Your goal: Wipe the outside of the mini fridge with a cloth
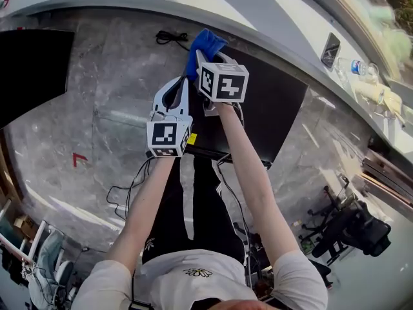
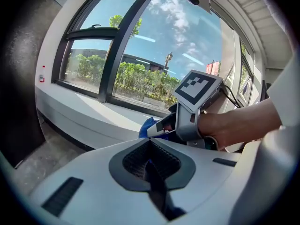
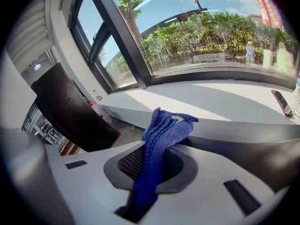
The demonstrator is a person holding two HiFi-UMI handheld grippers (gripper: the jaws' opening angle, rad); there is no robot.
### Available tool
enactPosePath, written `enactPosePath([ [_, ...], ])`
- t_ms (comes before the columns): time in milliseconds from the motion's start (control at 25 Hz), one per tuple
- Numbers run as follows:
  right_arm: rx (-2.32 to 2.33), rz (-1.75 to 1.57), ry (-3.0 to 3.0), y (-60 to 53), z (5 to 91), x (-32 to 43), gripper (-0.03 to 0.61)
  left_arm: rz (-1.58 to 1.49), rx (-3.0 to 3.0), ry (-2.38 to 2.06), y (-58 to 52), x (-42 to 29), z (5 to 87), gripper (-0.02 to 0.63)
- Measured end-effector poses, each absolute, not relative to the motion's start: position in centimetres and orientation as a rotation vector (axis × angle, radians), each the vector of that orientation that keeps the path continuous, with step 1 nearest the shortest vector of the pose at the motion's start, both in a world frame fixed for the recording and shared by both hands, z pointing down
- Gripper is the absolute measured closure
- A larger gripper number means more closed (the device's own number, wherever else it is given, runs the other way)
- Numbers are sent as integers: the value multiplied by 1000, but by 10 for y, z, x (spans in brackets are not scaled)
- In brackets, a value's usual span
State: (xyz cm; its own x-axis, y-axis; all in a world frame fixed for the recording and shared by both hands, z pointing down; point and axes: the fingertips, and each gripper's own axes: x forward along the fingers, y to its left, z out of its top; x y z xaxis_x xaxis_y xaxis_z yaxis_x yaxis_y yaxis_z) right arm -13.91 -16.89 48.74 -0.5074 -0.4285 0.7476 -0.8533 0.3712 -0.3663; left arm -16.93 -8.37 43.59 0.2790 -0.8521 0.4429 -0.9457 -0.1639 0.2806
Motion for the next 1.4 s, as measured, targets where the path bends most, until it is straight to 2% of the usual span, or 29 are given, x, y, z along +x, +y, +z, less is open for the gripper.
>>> enactPosePath([
  [240, 1127, 994, -2063, -167, 489, -126, 506, 254, 2050, -1609, -83, -164, 439, 609],
  [600, 1206, 1057, -2020, -160, 490, -70, 506, 296, 2081, -1566, -78, -134, 442, 609],
  [880, 1274, 1118, -2010, -159, 492, -25, 506, 297, 2123, -1522, -80, -92, 443, 609],
  [1400, 1359, 976, -1917, -162, 494, 89, 506, 347, 2167, -1462, -82, -20, 447, 609],
])
